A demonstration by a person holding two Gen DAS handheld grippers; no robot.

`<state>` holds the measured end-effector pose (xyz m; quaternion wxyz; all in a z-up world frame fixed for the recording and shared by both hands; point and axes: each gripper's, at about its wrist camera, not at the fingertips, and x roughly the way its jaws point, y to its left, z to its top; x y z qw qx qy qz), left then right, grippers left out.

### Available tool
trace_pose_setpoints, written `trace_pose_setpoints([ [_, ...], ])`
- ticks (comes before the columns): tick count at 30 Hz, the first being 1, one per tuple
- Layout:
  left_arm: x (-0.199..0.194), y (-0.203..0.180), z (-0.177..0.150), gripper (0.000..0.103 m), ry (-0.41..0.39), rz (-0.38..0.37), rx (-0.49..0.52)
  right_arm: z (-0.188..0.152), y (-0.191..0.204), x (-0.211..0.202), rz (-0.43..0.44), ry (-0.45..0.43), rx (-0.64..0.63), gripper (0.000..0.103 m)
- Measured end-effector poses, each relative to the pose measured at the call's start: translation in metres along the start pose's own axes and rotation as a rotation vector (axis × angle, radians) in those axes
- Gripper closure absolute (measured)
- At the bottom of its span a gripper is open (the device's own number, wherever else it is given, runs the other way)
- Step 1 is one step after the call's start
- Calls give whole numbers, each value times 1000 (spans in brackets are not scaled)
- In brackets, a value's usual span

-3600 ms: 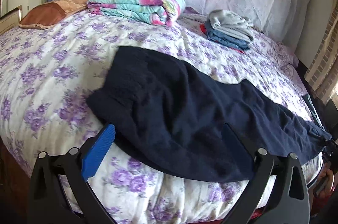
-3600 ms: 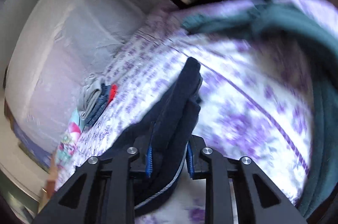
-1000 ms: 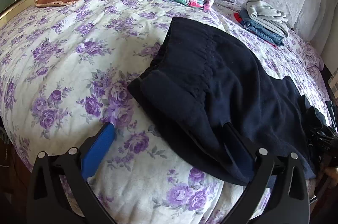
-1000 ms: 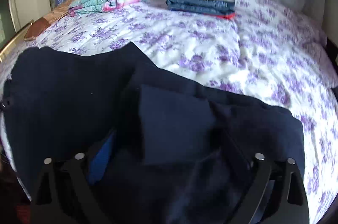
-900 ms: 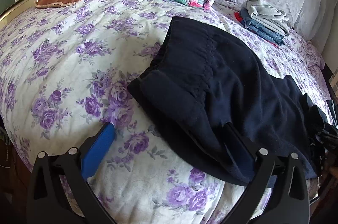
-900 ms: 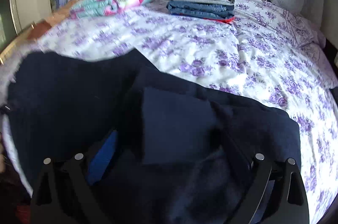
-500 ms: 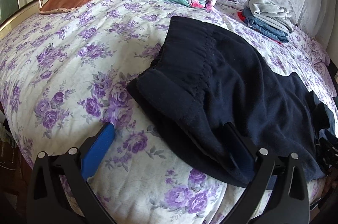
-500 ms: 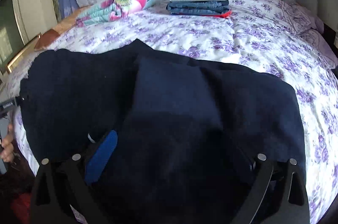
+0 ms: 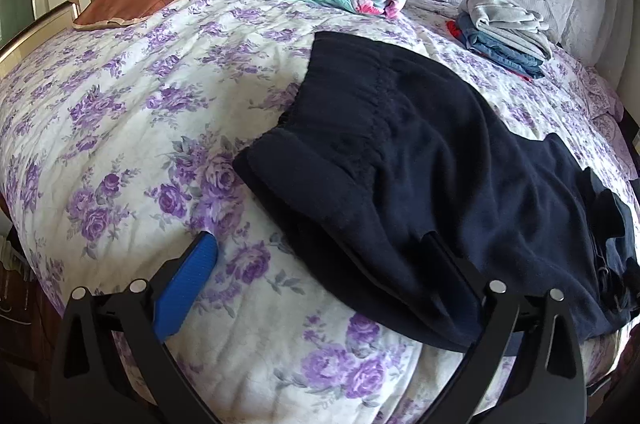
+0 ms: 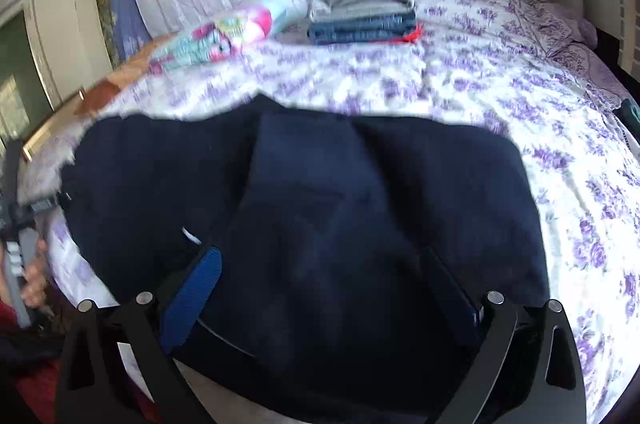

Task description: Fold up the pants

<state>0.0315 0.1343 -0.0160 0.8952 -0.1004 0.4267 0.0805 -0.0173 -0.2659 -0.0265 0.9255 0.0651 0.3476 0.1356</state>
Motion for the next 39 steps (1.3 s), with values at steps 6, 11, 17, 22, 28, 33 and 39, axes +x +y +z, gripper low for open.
trace_pose_setpoints([
  [6,-6,-15,-4,4,-16,-4,46,7,-21,-18,-91,-62,31,3],
  [11,-12,-31,-7,4,-47,-31,90,0,-41,-14,-52,-31,140,3],
  [17,-10,-48,-6,4,-49,-55,126,-3,-37,-14,-37,-43,130,3],
  [22,-9,-48,-4,4,-43,-66,116,-4,-36,-15,-26,-48,128,3],
  [28,-10,-47,-5,5,-46,-61,117,-5,-36,-12,-23,-34,130,3],
  [33,-11,-44,-5,8,-45,-73,118,-5,-35,-12,-23,-31,126,3],
  [39,-13,1,2,7,39,-371,-29,-1,-29,-13,-7,-39,126,3],
])
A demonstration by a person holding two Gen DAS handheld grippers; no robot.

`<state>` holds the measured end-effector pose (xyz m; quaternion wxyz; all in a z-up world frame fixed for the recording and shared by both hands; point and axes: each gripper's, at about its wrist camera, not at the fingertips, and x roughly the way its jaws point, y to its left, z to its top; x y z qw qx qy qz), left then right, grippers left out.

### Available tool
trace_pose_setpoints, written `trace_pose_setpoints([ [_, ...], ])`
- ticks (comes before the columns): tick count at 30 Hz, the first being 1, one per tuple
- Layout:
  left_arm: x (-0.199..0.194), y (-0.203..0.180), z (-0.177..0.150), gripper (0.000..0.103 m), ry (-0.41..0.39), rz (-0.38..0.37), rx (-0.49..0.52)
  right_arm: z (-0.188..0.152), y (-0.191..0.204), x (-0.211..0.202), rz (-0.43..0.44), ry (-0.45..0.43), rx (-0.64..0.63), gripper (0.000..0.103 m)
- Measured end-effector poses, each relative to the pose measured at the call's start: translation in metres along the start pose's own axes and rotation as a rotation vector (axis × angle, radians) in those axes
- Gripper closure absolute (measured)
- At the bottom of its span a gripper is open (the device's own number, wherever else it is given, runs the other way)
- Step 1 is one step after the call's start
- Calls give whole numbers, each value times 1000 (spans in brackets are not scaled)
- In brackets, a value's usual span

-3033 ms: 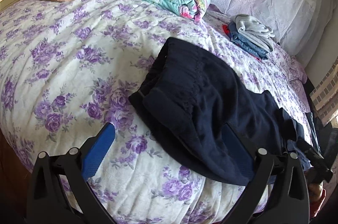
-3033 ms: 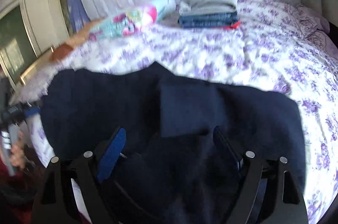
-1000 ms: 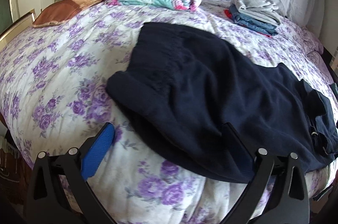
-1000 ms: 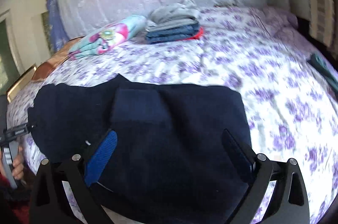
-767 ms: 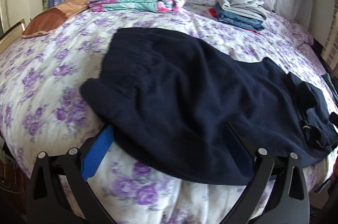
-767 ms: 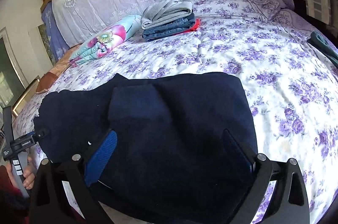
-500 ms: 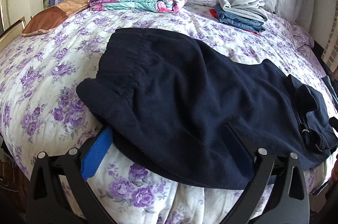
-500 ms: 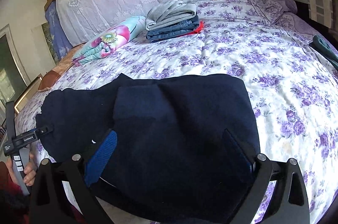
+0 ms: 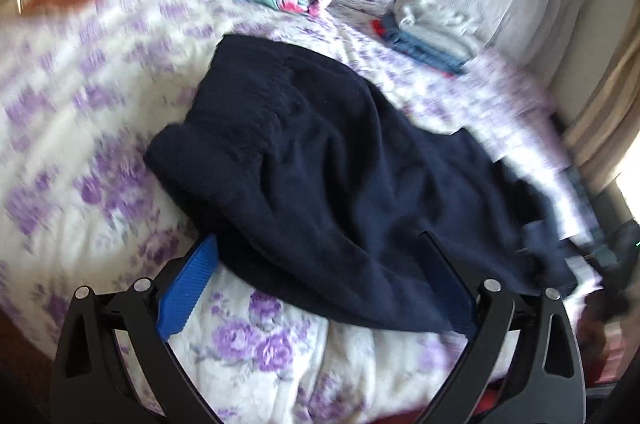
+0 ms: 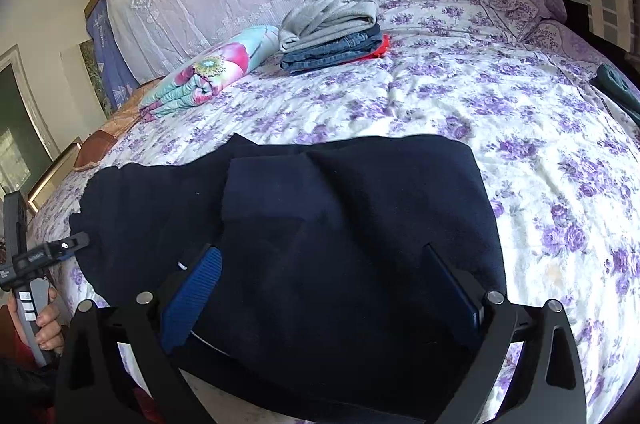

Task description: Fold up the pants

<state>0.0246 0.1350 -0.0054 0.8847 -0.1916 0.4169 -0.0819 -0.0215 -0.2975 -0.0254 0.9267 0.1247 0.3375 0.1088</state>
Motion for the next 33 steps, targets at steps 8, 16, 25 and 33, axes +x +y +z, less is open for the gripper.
trace_pose_setpoints([
  [8,0,52,14,7,62,-366,-325,15,29,13,40,-14,-58,3],
  [16,-7,66,8,8,88,-342,-398,14,31,15,17,-17,-68,3],
  [25,15,52,24,8,74,-241,-343,15,0,13,-50,-45,-19,3],
  [33,13,65,16,68,52,-154,-336,50,-57,12,-35,-54,-2,3],
])
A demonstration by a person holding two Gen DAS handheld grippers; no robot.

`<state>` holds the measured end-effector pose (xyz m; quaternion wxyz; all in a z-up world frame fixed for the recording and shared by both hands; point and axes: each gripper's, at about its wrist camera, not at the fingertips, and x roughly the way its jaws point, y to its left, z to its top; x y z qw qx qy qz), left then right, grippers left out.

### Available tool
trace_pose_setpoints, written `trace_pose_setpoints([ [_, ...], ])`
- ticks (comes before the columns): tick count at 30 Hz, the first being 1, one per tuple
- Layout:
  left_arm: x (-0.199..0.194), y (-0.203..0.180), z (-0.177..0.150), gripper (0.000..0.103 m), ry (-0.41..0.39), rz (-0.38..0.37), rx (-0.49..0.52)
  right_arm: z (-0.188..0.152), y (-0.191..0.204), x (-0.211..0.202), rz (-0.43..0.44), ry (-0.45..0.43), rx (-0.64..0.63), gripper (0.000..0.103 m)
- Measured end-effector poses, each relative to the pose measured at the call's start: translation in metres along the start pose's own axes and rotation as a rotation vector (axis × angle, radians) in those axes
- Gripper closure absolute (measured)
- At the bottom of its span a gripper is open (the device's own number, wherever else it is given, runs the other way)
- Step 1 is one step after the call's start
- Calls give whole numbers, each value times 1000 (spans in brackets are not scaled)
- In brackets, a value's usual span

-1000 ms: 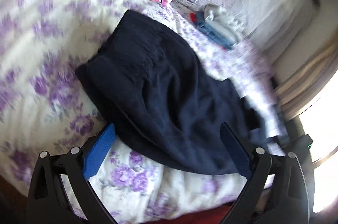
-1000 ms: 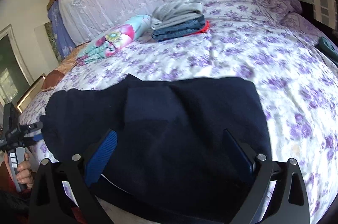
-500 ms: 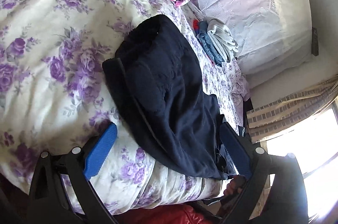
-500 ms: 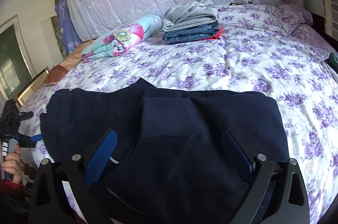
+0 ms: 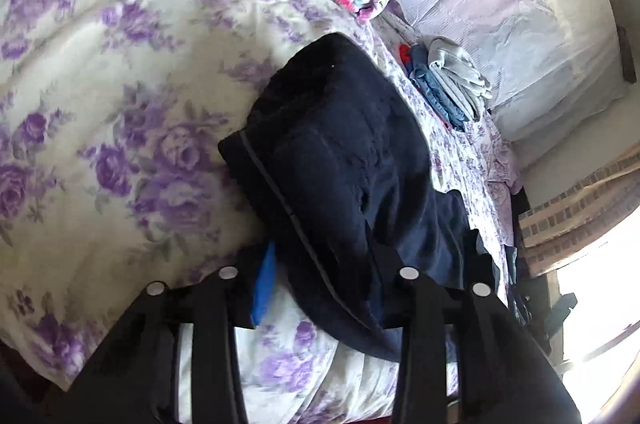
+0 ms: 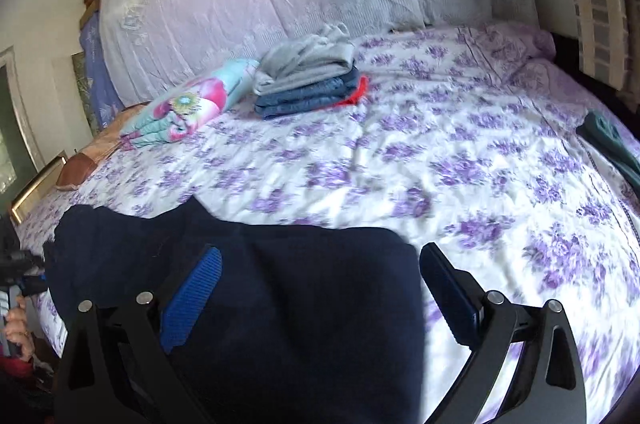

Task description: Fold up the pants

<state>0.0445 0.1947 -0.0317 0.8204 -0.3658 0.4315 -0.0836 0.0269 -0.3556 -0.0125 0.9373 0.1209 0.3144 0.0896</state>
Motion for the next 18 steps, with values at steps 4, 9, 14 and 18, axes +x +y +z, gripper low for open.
trace_pose_setpoints([
  [4,-2,-5,-1,71,-12,30,8,-20,-26,18,138,45,98,3],
  [9,-18,-39,-9,76,-85,104,137,-39,-79,-17,478,-192,363,3],
  [14,-29,-80,-19,80,-156,159,266,-45,-104,-12,492,-196,540,3],
  [18,-33,-104,-22,81,-175,167,337,-37,-48,-35,390,-124,328,3],
])
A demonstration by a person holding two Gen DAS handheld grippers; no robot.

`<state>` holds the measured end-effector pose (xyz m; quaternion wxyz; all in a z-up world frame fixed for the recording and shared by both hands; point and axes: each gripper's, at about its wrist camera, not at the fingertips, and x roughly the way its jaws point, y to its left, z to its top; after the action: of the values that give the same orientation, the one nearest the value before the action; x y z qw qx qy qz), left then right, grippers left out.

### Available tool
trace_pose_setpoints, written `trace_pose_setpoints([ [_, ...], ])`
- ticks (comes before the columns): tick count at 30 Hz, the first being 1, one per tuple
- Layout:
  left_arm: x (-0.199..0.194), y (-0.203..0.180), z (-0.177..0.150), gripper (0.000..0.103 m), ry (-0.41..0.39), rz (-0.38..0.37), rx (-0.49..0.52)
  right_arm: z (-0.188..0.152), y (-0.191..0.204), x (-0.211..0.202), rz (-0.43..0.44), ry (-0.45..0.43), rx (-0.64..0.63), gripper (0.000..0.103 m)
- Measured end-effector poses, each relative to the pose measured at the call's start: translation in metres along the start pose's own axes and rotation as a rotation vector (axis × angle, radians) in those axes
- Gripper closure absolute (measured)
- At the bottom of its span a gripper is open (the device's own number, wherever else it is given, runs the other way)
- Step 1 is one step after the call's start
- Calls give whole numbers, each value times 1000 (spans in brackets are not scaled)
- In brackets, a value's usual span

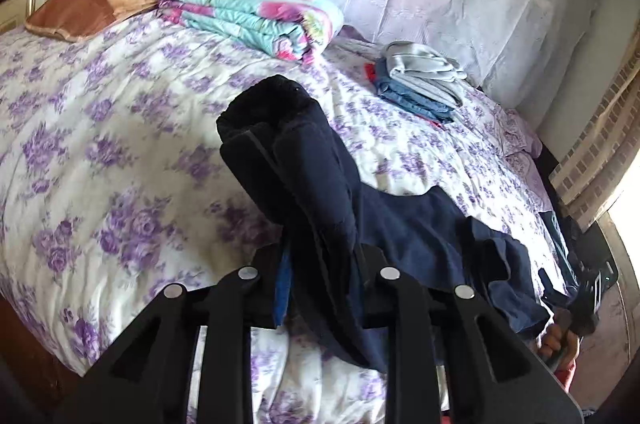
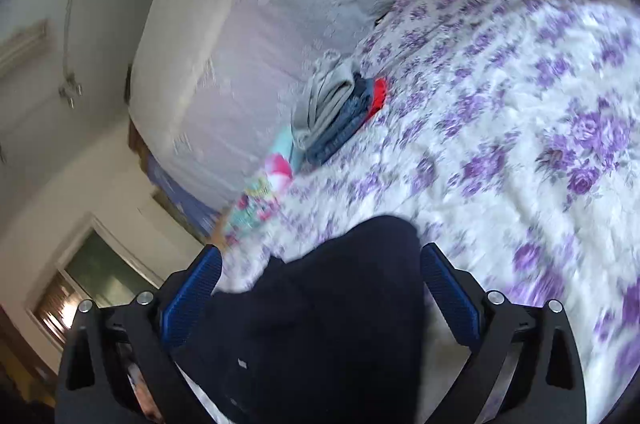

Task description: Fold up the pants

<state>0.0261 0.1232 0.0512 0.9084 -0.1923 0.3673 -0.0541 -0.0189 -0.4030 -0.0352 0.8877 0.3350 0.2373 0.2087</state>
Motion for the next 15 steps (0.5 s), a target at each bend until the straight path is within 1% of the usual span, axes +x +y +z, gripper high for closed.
trace_pose_setpoints([
  [1,1,0,2,81,1,-8,-5,-6,30,4,-60,42,-130,3],
  [2,2,1,3,81,2,-10,-12,-15,61,12,-167,78,-295,3],
  [3,4,2,3,81,2,-11,-20,-26,83,21,-245,87,-411,3],
  [4,6,5,1,81,3,-11,-31,-40,104,32,-300,102,-515,3],
  [5,7,6,-1,81,4,-10,-38,-52,117,47,-295,156,-558,4],
  [6,8,10,-2,81,6,-9,-45,-58,123,60,-276,203,-560,15],
  [7,8,12,-3,81,8,-11,-48,-61,127,75,-264,242,-549,23],
  [8,7,14,-4,81,9,-17,-52,-60,128,85,-270,256,-539,36],
  [9,7,16,-4,81,10,-26,-56,-59,129,101,-304,273,-535,44],
  [10,6,19,-5,81,12,-36,-61,-58,129,117,-329,302,-537,47],
  [12,6,21,-6,81,14,-41,-60,-58,128,137,-347,343,-535,57],
  [13,6,22,-7,81,15,-38,-58,-56,125,144,-373,343,-536,69],
  [14,5,21,-8,81,14,-34,-52,-51,122,147,-384,337,-513,75],
  [15,5,21,-9,81,12,-31,-44,-46,117,144,-366,331,-480,81],
])
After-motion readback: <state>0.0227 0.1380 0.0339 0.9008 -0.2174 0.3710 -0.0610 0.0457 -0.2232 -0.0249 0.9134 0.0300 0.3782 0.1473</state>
